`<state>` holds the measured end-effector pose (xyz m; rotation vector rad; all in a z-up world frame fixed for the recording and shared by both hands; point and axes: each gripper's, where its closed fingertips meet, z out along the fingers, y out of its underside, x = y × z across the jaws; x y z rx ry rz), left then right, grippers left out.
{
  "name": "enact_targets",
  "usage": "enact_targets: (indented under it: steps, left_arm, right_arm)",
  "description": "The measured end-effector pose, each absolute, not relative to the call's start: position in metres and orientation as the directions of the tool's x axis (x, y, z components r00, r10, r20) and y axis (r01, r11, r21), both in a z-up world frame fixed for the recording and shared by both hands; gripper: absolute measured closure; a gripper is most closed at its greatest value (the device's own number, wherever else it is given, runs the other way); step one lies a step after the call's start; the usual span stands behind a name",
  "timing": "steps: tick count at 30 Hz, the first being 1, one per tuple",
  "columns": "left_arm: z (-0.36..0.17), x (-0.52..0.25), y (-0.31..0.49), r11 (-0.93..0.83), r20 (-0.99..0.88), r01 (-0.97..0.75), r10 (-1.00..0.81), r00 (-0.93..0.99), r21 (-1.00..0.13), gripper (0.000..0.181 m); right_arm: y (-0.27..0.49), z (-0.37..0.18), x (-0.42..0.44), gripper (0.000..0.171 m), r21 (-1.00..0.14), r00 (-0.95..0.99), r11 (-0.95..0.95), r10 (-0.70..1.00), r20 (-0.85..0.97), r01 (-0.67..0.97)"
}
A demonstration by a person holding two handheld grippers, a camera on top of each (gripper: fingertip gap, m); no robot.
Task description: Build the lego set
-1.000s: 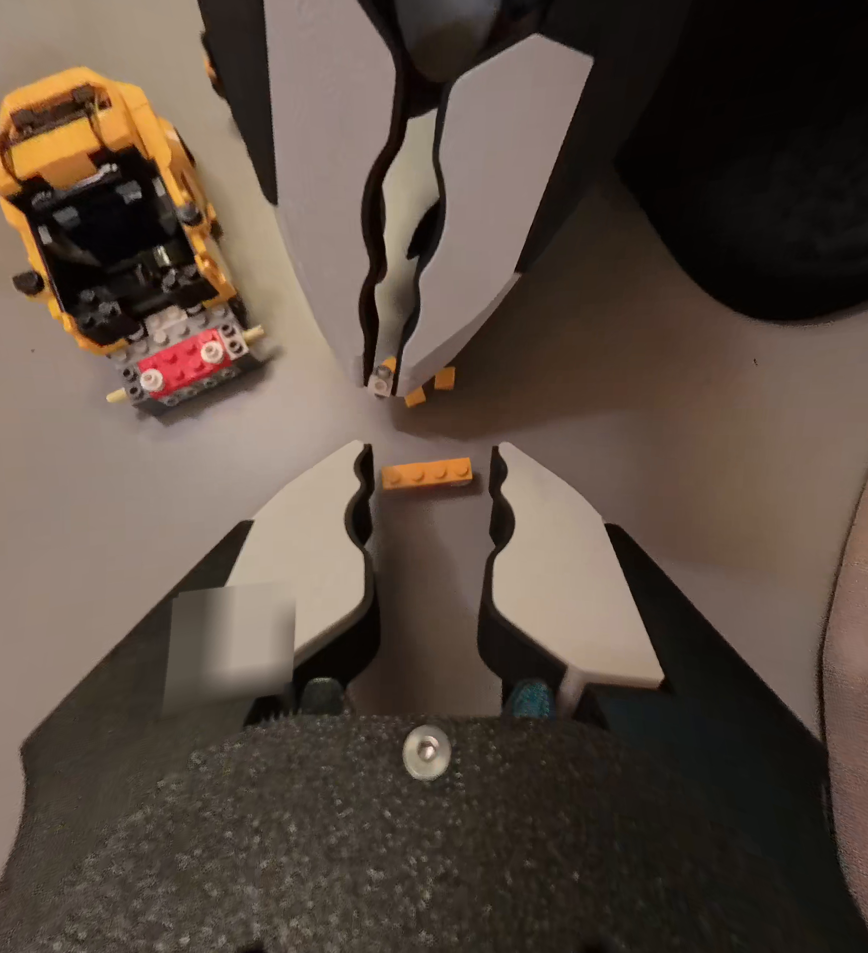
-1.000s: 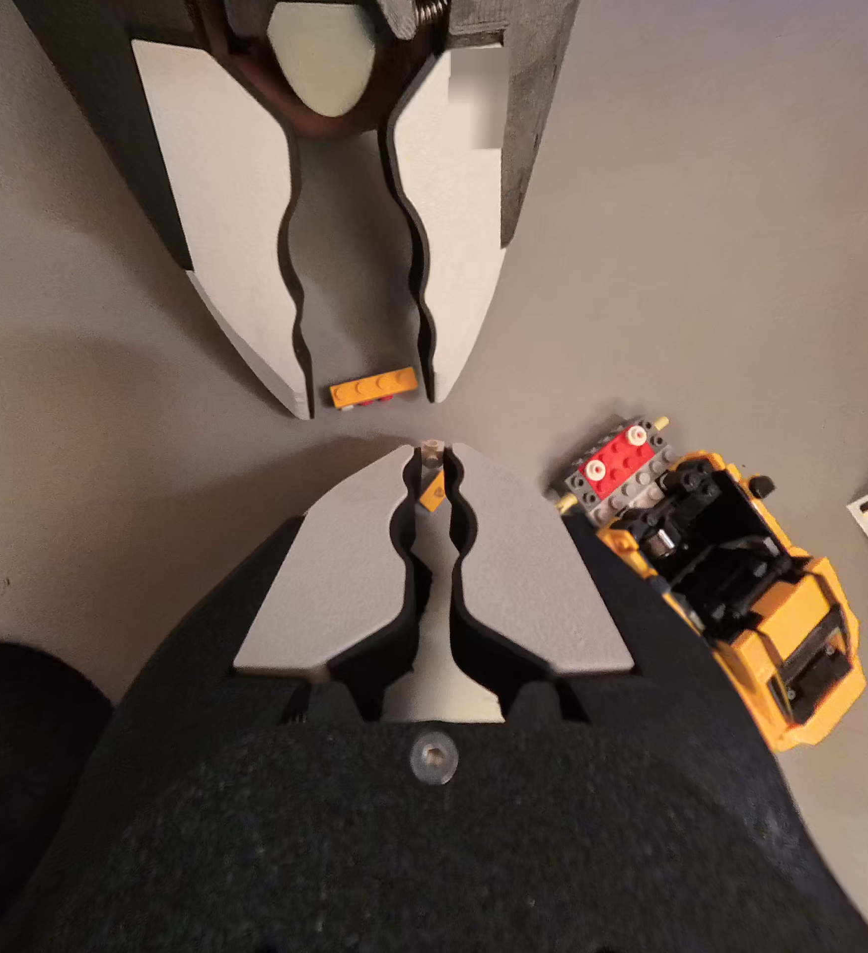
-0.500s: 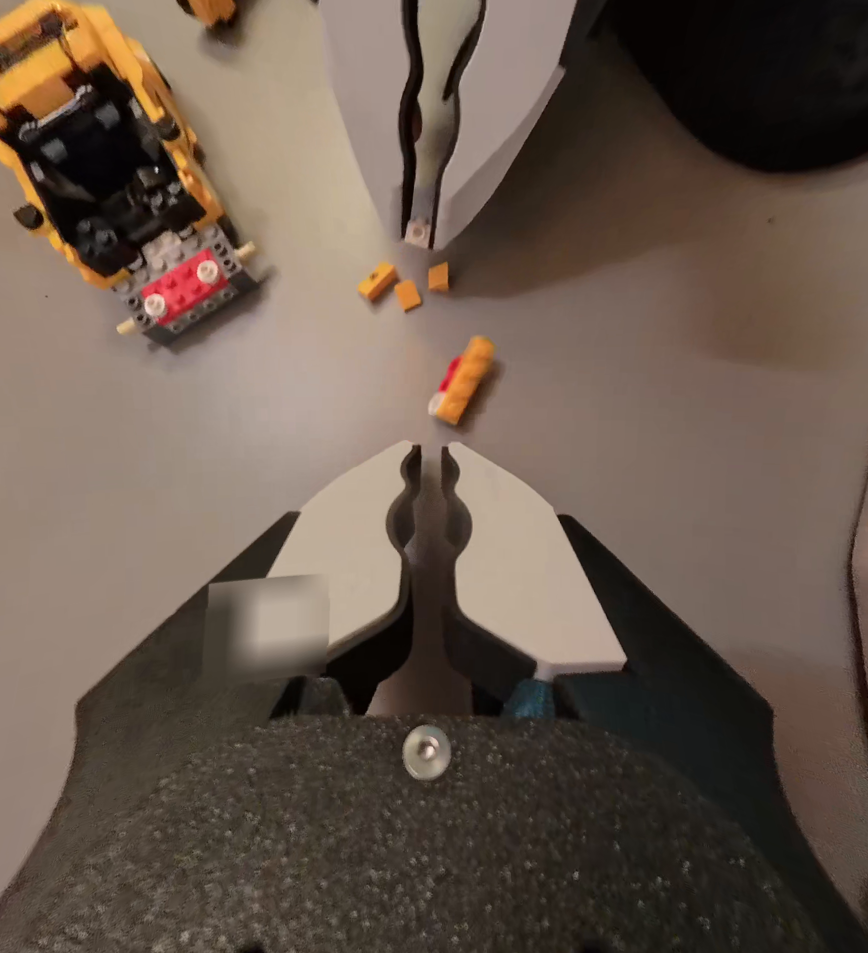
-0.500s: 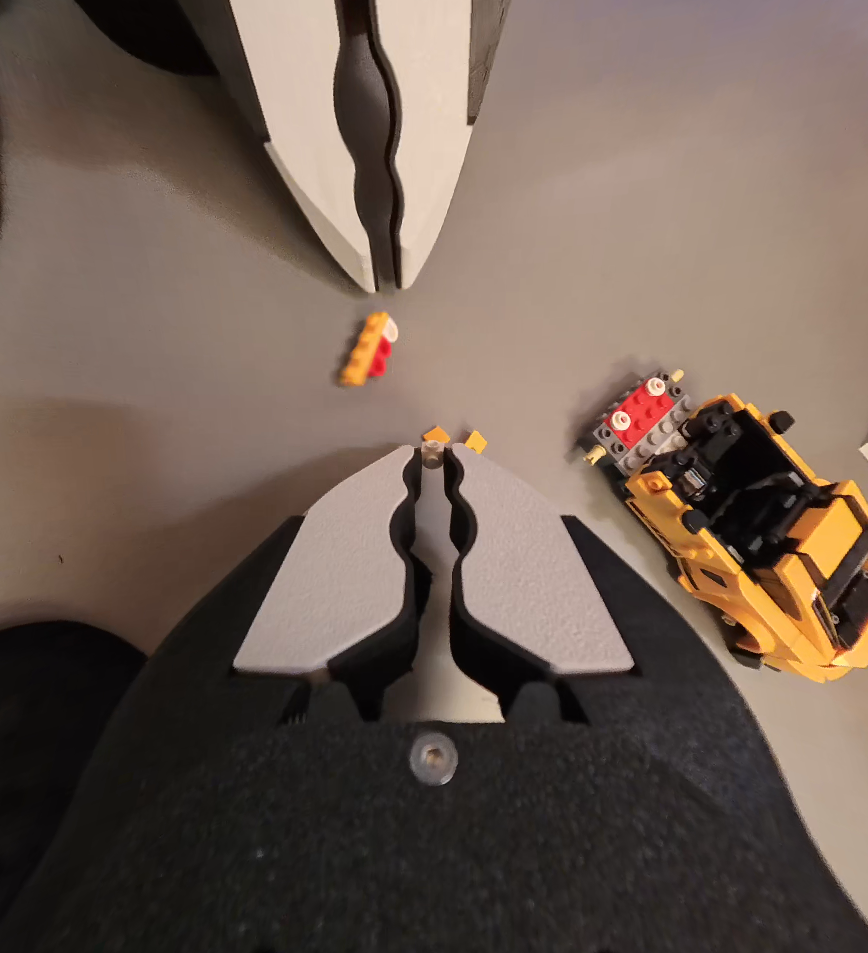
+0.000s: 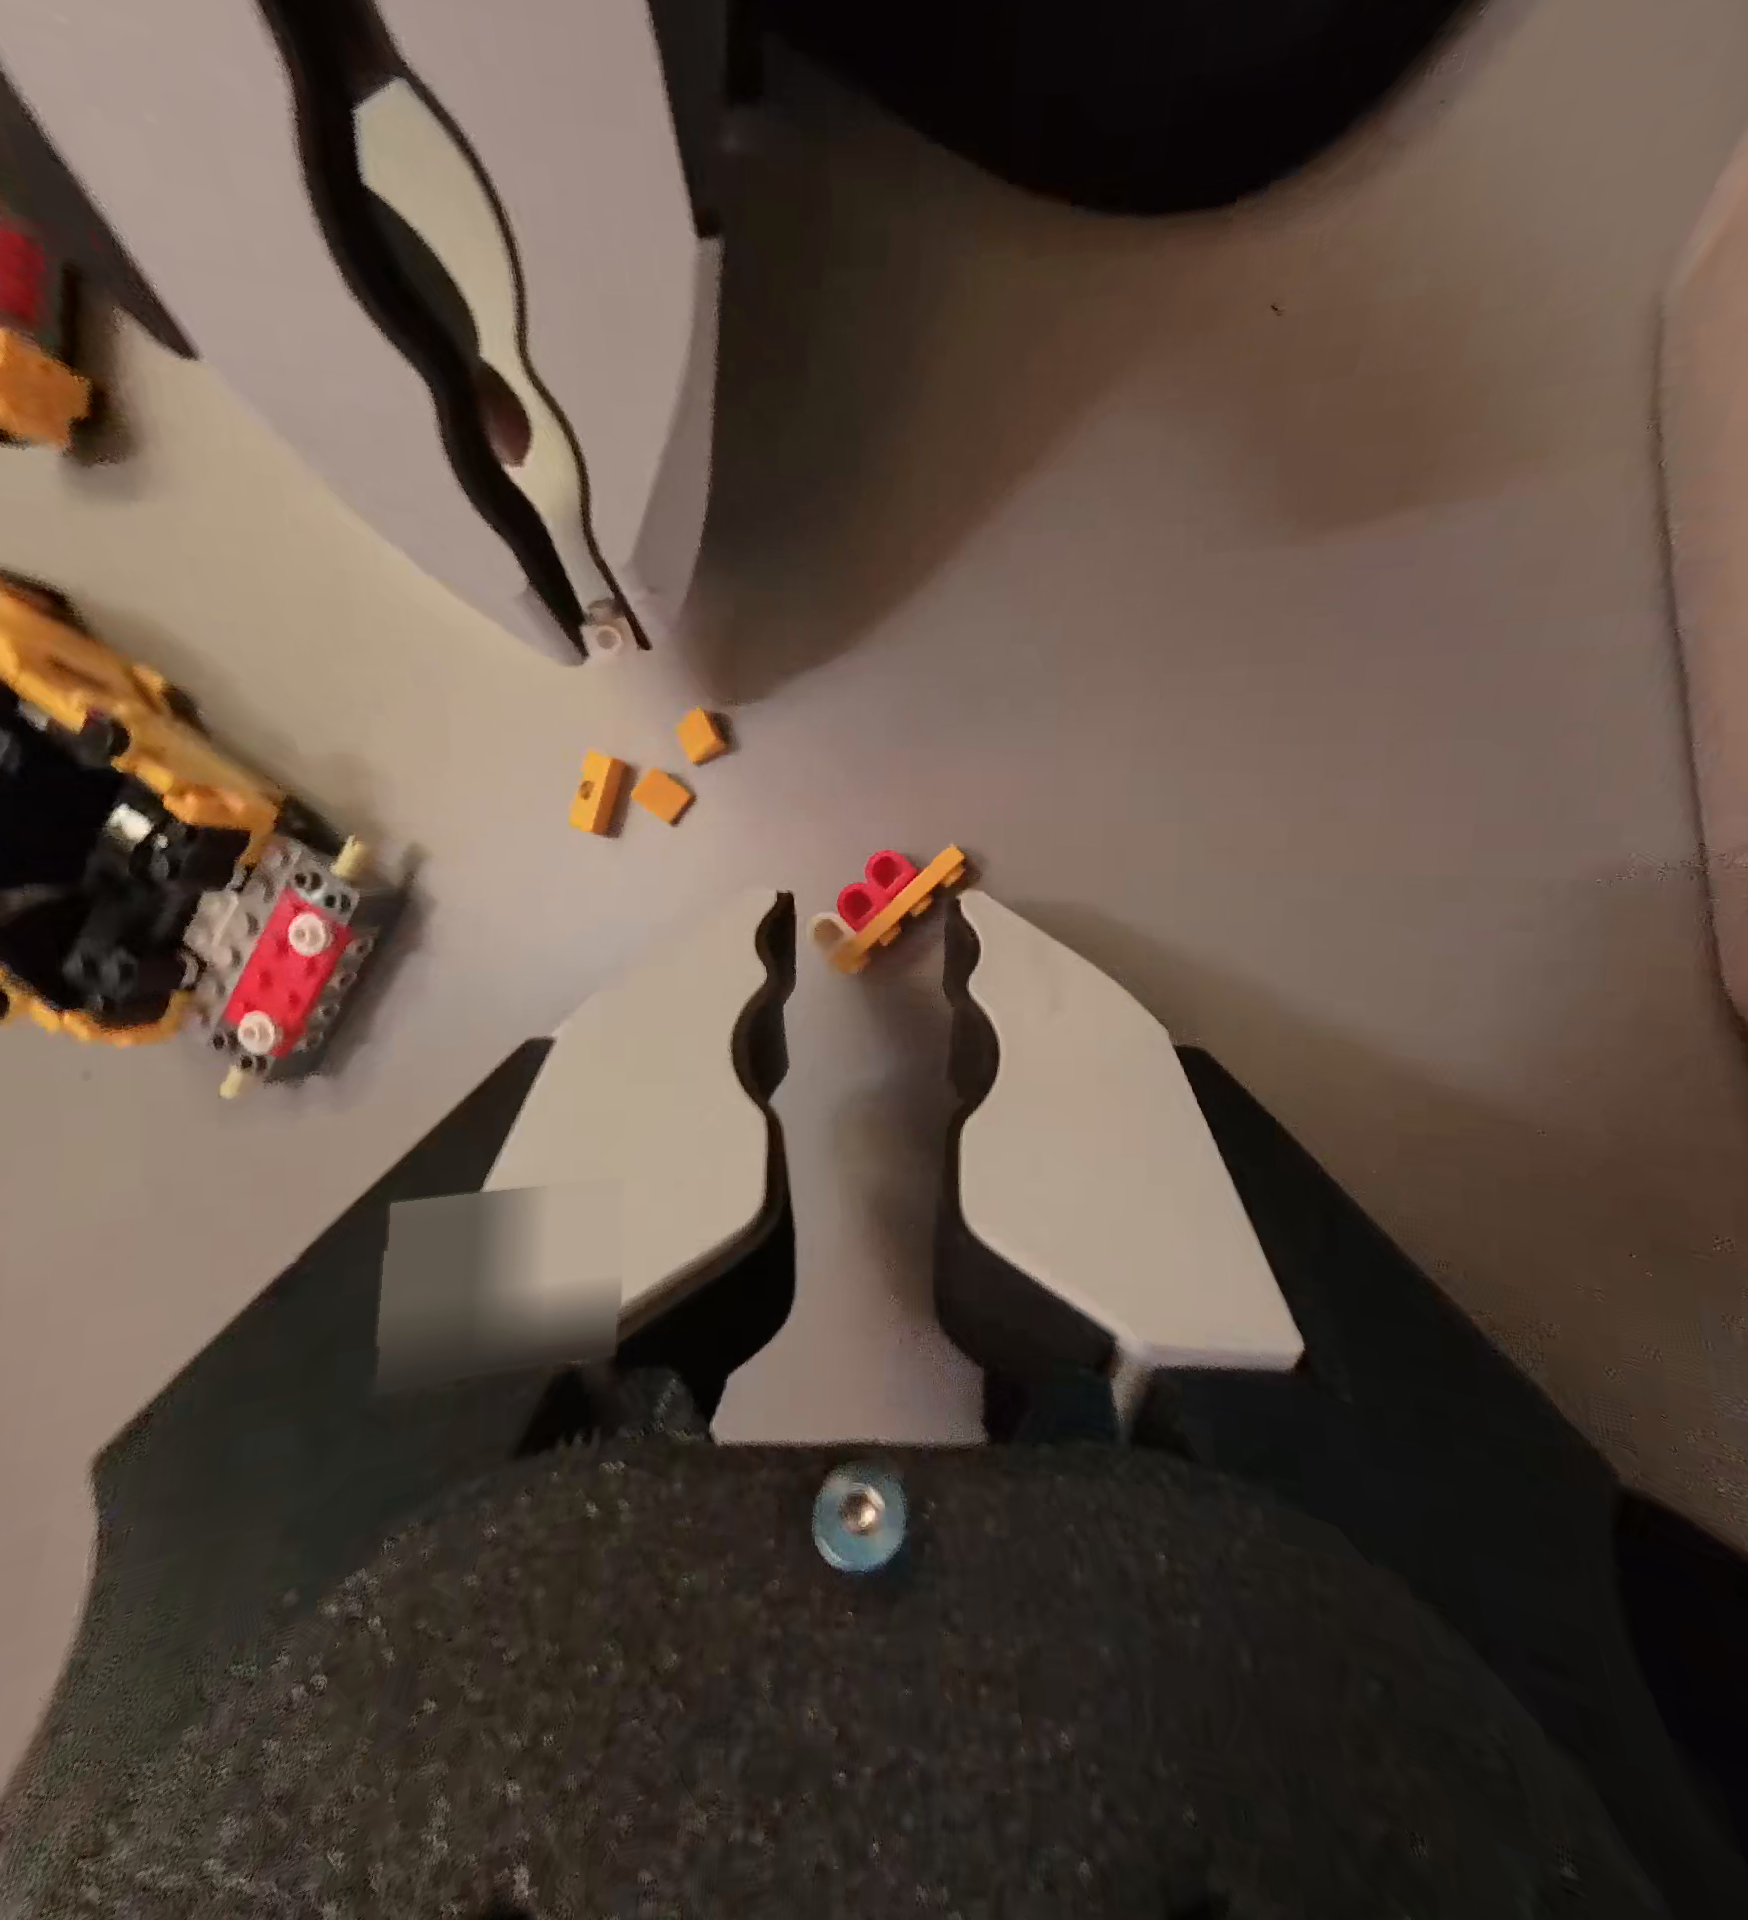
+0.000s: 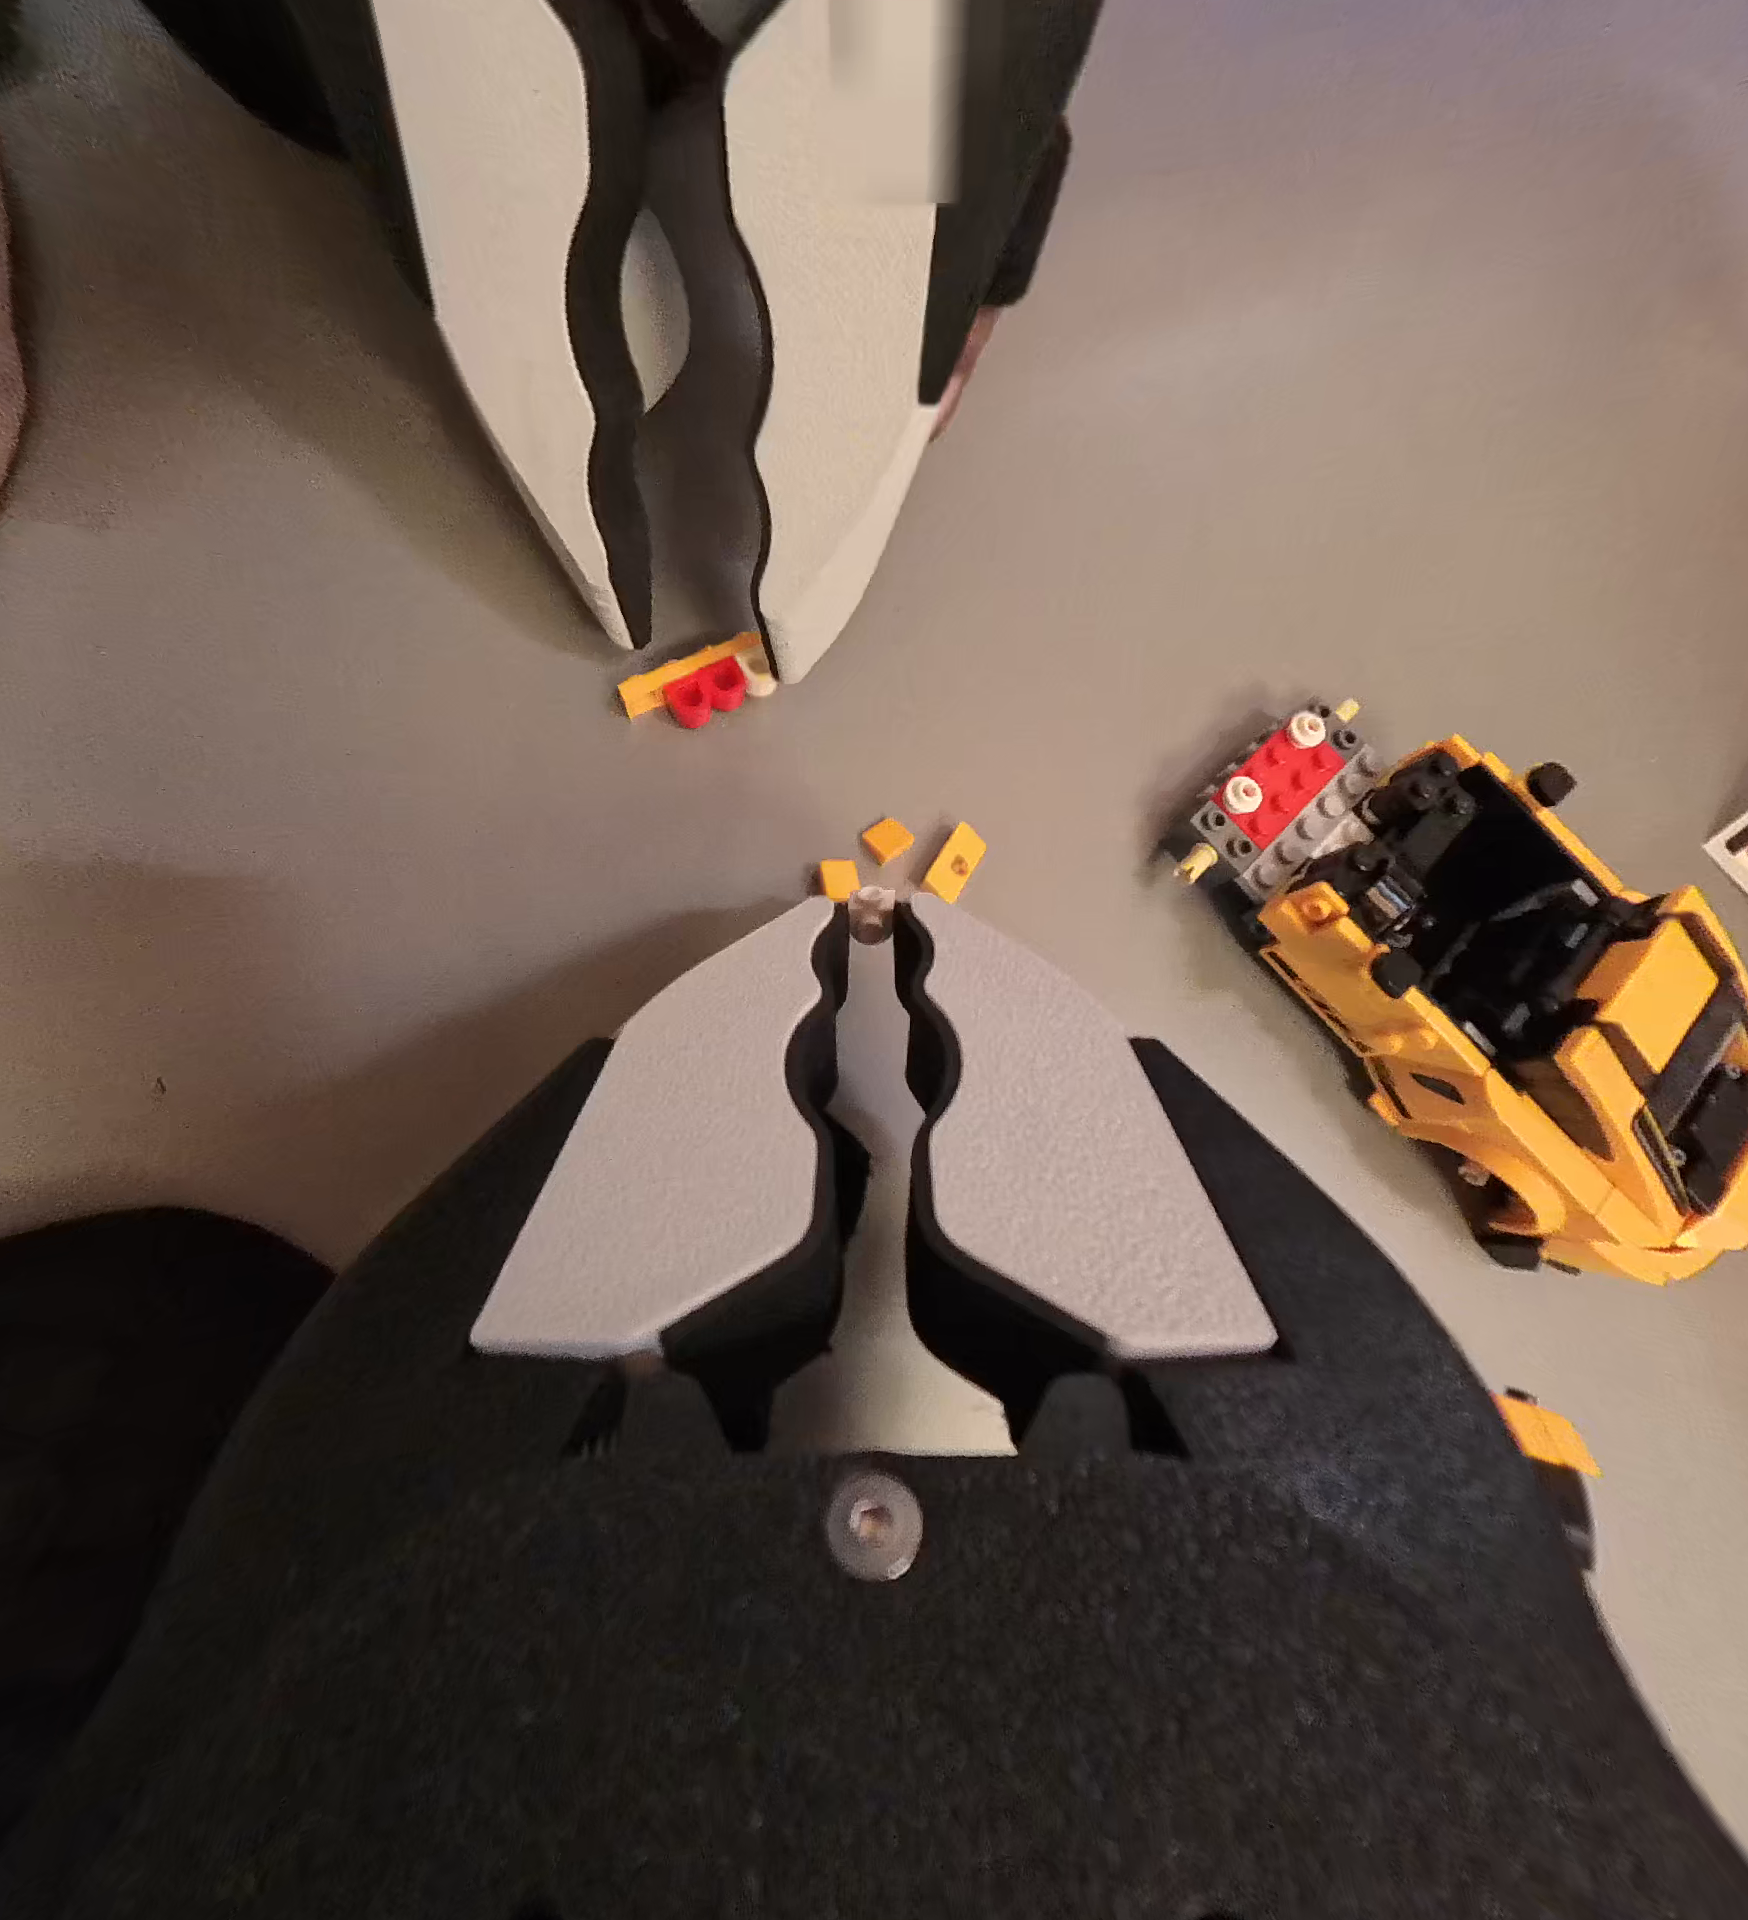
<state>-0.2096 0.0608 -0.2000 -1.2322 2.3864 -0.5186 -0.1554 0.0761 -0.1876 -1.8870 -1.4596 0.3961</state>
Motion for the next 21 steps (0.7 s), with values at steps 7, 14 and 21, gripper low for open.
enact_targets:
  steps: [7, 14, 21]
  left_arm:
    - [-0.207, -0.203, 0.058, 0.580, -0.066, -0.671, -0.777, -0.626, -0.462, 0.168]
    - [-0.139, -0.175, 0.057, -0.365, 0.588, -0.546, -0.745, -0.315, -0.754, 0.168]
    - [-0.120, -0.178, 0.067, -0.794, 0.896, -0.426, -0.330, -0.296, -0.434, 0.169]
  right_arm:
    - [0.075, -0.180, -0.149, 0.163, -0.732, 0.348, -0.118, 0.922, 0.170, 0.671]
    - [0.067, -0.155, -0.156, 0.163, -0.835, 0.320, -0.063, 0.937, 0.139, 0.547]
    - [0.062, -0.123, -0.176, 0.163, -0.906, 0.315, 0.005, 0.937, 0.153, 0.423]
